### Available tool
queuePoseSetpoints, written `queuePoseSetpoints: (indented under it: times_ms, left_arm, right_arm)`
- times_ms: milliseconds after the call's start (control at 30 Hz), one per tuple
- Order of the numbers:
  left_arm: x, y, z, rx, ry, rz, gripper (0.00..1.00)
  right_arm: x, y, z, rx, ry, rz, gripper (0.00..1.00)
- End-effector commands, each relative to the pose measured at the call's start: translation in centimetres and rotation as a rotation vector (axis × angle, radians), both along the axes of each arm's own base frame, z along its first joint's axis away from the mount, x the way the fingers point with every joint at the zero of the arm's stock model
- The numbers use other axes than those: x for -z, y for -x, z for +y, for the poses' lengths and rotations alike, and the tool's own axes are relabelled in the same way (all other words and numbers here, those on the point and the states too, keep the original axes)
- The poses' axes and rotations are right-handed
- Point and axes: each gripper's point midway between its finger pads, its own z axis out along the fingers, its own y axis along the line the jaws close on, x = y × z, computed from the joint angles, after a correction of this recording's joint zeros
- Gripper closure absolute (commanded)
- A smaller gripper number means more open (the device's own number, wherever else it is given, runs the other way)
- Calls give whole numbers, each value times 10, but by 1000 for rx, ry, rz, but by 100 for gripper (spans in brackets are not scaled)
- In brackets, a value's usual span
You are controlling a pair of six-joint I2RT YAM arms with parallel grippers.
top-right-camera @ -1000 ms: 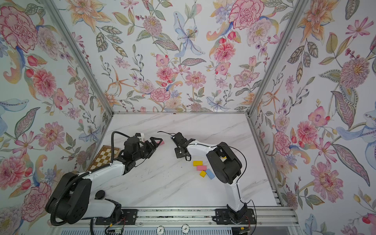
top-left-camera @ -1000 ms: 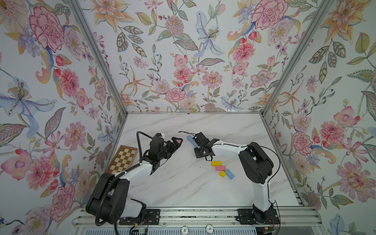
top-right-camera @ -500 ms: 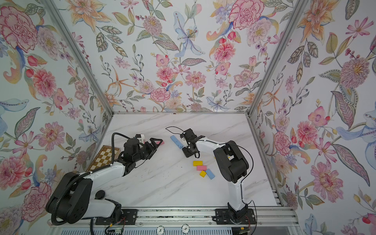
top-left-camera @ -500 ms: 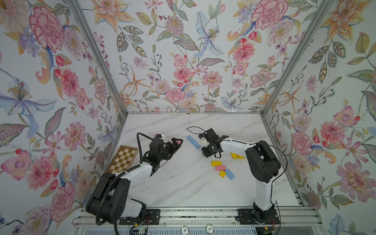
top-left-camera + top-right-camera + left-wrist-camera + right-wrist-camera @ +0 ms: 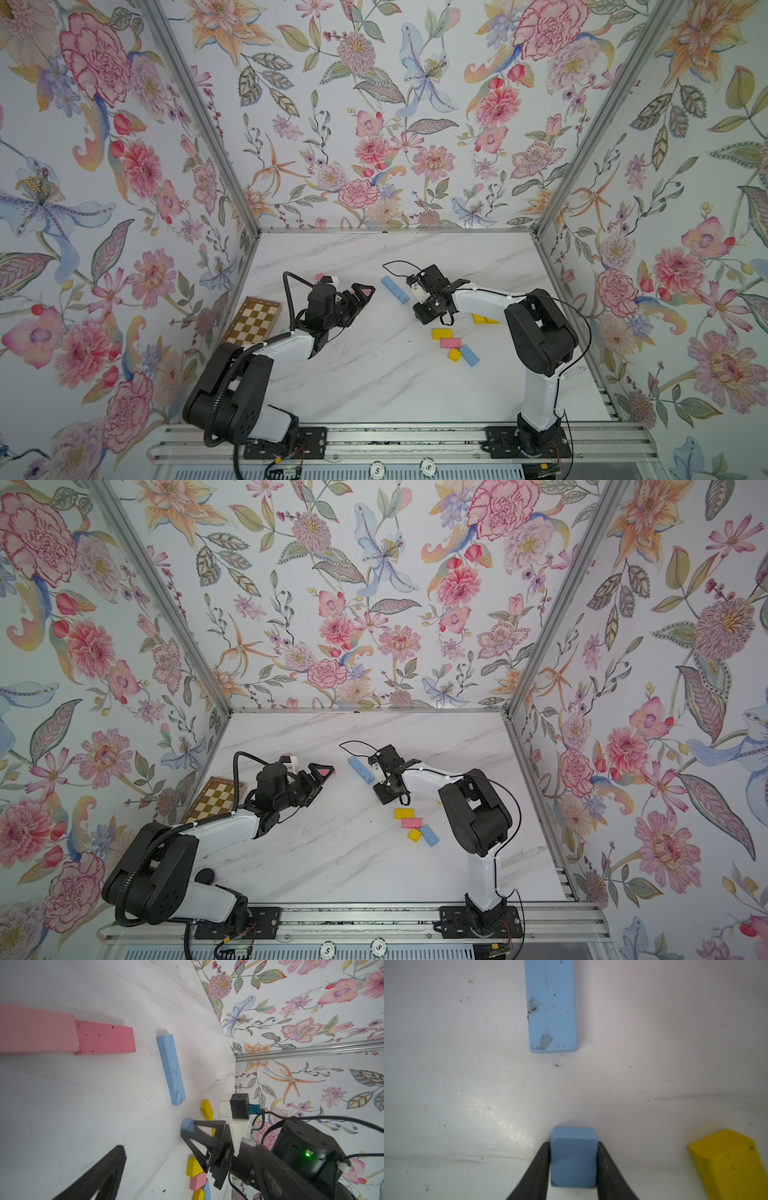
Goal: Assemble the letter v with building blocks
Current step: Assemble the building block at the center of the board.
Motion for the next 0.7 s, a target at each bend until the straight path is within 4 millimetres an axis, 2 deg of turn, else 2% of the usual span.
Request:
queuePoseSetpoints:
  times_ms: [0,67,667]
  left_arm:
    - [0,0,1,4,18,-4,1]
    - [1,1,1,3,17,-3,1]
    - [5,5,3,-1,18,1,1]
  right_arm:
    - [22,24,-22,5,100,80,69]
    - [23,24,-21,-2,105,77,74]
    - [26,5,1,-76,109,62,74]
